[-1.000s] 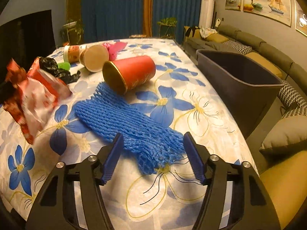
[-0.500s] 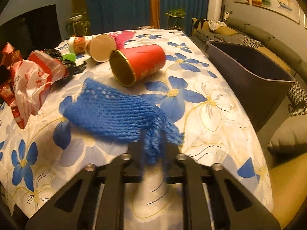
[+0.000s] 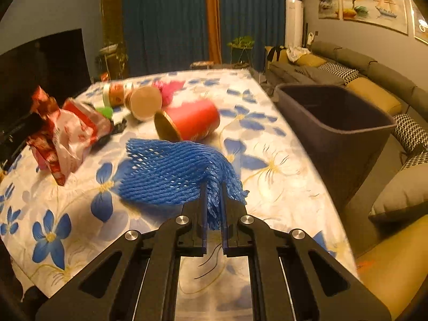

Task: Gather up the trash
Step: 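Grasp the red snack wrapper with the left tool while the right tool grasps the blue foam net, then carry the red wrapper and blue foam net over the grey bin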

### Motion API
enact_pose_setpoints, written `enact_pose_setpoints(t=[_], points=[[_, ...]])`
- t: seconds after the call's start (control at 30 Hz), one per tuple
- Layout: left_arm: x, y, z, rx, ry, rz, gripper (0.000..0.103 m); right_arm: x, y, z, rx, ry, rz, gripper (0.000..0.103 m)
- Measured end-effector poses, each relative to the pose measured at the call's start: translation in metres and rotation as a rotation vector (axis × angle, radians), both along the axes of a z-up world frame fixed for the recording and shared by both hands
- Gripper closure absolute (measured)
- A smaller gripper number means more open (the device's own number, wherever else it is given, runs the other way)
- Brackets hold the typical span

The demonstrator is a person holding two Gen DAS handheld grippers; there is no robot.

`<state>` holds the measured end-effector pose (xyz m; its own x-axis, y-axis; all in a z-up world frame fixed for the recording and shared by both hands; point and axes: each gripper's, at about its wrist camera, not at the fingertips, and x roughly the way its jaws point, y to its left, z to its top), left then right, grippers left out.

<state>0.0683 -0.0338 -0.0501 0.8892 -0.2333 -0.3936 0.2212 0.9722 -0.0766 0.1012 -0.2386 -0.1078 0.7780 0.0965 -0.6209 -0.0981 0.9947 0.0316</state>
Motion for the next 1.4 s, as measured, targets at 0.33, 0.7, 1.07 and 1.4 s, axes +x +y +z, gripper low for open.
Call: enact_pose_setpoints(t=[0.33,0.7,1.07,1.4], points=[[0.009,-0.019,0.018,0.0,-0.038,-0.032,0.09,-0.011,-0.022,0.036,0.025,-0.115,-0.043,0.094],[0.045,-0.064,0.049,0.002,-0.095,-0.087,0.09,0.003,-0.067,0.076,0.011,-0.239,-0.153,0.094],[0.095,-0.13,0.067,0.012,-0.11,-0.148,0.09,0.037,-0.126,0.109,0.008,-0.328,-0.288,0.094],[0.139,-0.186,0.075,0.0,-0.095,-0.188,0.09,0.063,-0.173,0.119,0.002,-0.359,-0.394,0.094]])
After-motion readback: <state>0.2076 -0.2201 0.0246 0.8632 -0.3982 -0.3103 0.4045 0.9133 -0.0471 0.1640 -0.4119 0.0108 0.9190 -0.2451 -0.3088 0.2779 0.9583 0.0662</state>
